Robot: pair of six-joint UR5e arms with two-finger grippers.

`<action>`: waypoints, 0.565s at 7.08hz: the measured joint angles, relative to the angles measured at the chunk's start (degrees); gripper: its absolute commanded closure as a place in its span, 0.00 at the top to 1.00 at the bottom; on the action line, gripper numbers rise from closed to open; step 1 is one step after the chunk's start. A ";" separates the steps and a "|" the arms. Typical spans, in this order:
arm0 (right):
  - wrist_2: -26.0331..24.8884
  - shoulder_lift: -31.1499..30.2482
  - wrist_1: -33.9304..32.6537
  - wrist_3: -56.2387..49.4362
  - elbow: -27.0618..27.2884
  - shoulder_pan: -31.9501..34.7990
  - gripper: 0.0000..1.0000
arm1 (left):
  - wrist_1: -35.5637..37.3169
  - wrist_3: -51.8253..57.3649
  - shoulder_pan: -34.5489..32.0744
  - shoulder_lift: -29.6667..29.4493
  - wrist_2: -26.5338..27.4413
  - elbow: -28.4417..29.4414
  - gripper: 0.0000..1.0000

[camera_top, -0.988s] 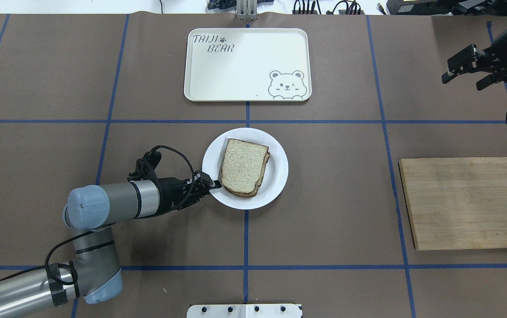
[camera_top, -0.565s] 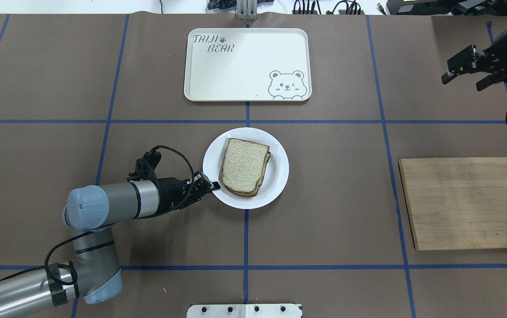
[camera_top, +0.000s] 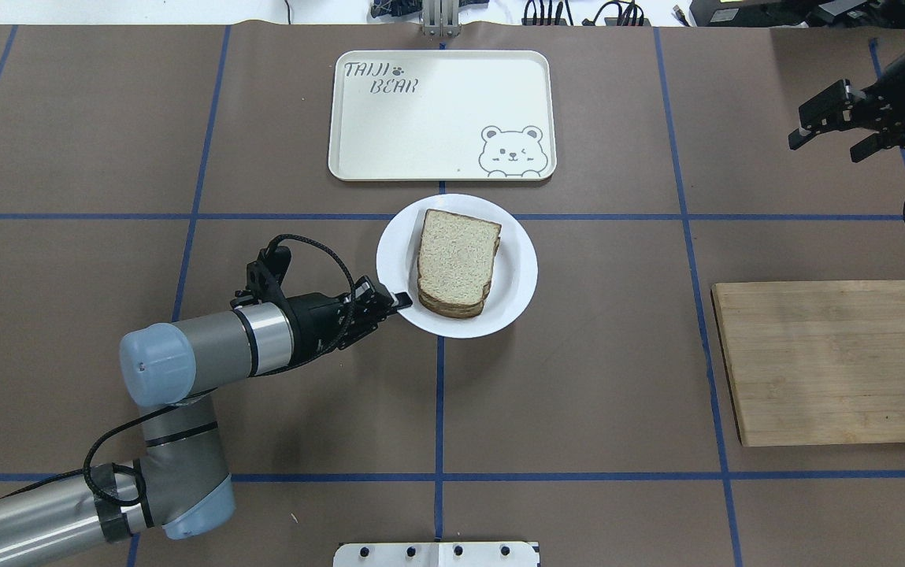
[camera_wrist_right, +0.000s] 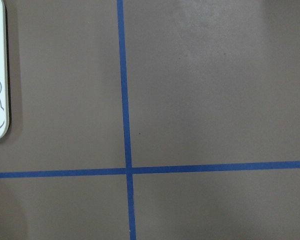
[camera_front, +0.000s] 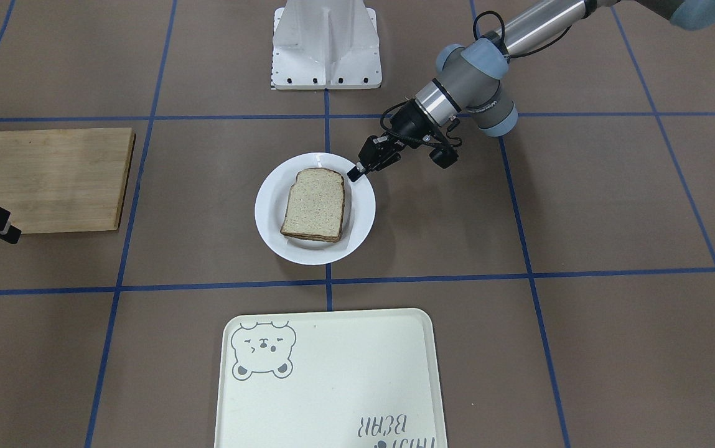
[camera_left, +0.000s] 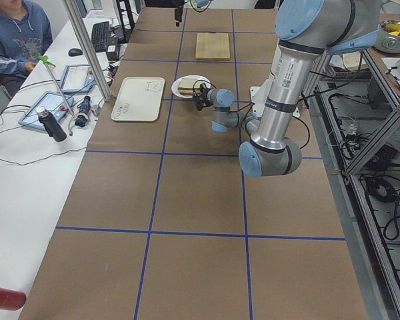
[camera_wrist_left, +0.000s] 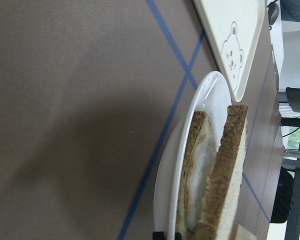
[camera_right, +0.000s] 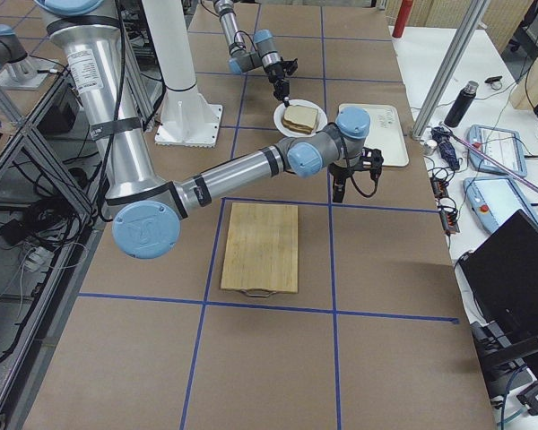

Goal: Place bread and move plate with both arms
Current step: 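Slide the plate with the left gripper onto the cream bear tray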

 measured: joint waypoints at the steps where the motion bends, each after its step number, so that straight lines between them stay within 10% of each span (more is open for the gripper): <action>1: 0.00 -0.09 0.02 0.10 0.16 0.01 1.00 | 0.59 -2.37 -0.77 -2.30 3.52 1.27 0.00; 4: -0.07 -0.18 0.03 0.22 0.41 0.01 1.00 | 10.62 -12.66 -3.82 -10.92 13.74 8.14 0.00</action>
